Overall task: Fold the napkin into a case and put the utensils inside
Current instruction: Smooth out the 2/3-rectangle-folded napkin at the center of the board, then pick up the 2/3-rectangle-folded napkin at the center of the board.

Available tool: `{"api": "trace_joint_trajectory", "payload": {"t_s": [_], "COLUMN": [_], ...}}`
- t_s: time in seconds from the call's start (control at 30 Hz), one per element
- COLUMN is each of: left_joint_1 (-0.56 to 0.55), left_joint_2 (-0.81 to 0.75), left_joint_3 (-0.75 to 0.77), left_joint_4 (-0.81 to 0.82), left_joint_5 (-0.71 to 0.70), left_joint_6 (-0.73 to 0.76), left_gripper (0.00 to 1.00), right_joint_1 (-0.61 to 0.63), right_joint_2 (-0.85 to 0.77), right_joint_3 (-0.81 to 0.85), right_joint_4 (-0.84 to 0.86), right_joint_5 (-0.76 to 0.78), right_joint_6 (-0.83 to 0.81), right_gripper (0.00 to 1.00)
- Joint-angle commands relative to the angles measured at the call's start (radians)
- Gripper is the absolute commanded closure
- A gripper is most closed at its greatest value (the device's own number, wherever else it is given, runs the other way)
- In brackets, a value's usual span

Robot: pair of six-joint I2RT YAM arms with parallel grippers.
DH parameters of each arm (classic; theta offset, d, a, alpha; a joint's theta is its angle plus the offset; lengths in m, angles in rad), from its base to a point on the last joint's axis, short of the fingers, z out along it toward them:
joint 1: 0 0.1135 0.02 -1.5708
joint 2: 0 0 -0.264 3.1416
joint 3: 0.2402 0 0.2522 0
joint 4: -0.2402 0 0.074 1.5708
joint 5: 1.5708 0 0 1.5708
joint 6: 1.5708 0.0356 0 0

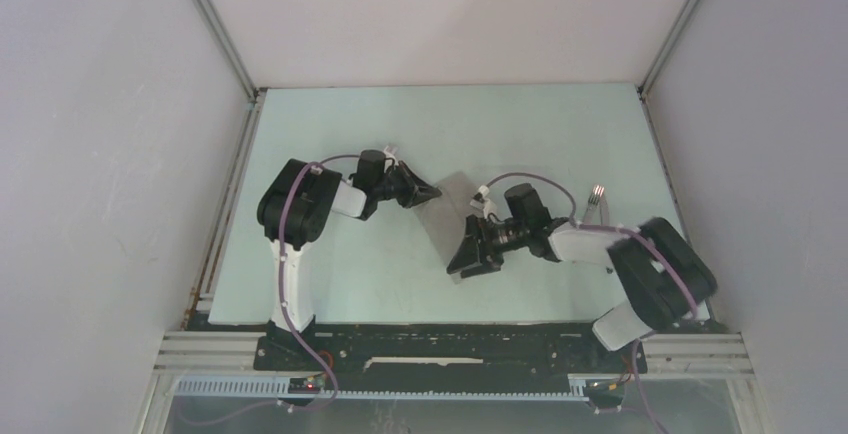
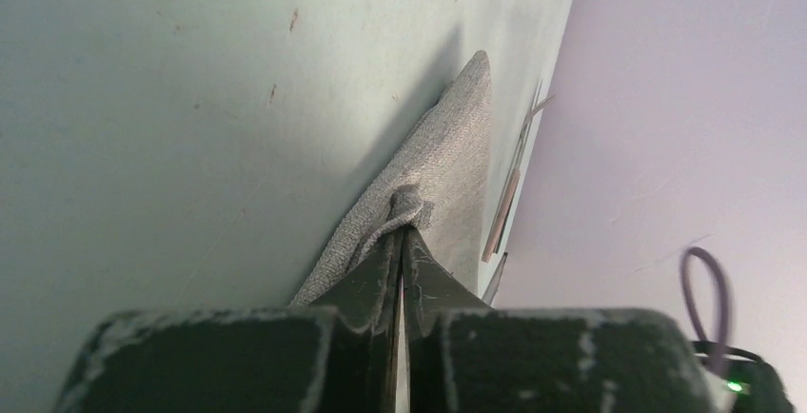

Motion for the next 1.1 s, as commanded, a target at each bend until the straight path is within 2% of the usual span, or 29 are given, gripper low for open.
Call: {"api": "trace_joint_trajectory", "payload": {"t_s": [0.0, 0.1, 0.27, 0.33, 0.4, 0.43, 0.6, 0.73, 0.83, 0.97, 1.07], "left_joint_1": [0.008, 0.008, 0.011, 0.009, 0.002, -0.005, -0.067, -0.086, -0.087, -0.086, -0.083], "left_joint_2": [-0.076, -0.14, -0.233, -0.273, -0.304, -0.32, -0.354, -0.294, -0.231, -0.149, -0.111], "left_joint_3": [0.042, 0.079, 0.135, 0.146, 0.143, 0.138, 0.113, 0.129, 0.165, 0.209, 0.215], "left_joint_4": [-0.078, -0.136, -0.243, -0.336, -0.388, -0.408, -0.515, -0.547, -0.561, -0.561, -0.556], "left_joint_5": [0.004, 0.014, 0.037, 0.022, 0.013, 0.01, -0.068, -0.127, -0.148, -0.164, -0.179], "left_joint_6": [0.033, 0.043, 0.071, 0.113, 0.141, 0.15, 0.224, 0.235, 0.238, 0.235, 0.225], "left_gripper": [0.91, 0.84, 0.63, 0.58, 0.57, 0.58, 0.81, 0.95, 1.0, 1.0, 1.0], "right_joint_1": [-0.089, -0.185, -0.281, -0.314, -0.335, -0.345, -0.39, -0.393, -0.393, -0.392, -0.393], "right_joint_2": [-0.218, -0.26, -0.238, -0.223, -0.207, -0.2, -0.165, -0.099, -0.064, -0.047, -0.029], "right_joint_3": [0.003, 0.004, 0.04, 0.057, 0.096, 0.109, 0.157, 0.184, 0.183, 0.183, 0.178], "right_joint_4": [-0.218, -0.279, -0.286, -0.298, -0.36, -0.379, -0.403, -0.376, -0.369, -0.399, -0.421], "right_joint_5": [0.063, 0.132, 0.172, 0.197, 0.246, 0.261, 0.307, 0.305, 0.302, 0.345, 0.357], "right_joint_6": [-0.08, -0.096, -0.115, -0.137, -0.177, -0.191, -0.218, -0.191, -0.19, -0.231, -0.247], "right_gripper": [0.15, 0.14, 0.14, 0.14, 0.14, 0.15, 0.19, 0.27, 0.31, 0.32, 0.39]}}
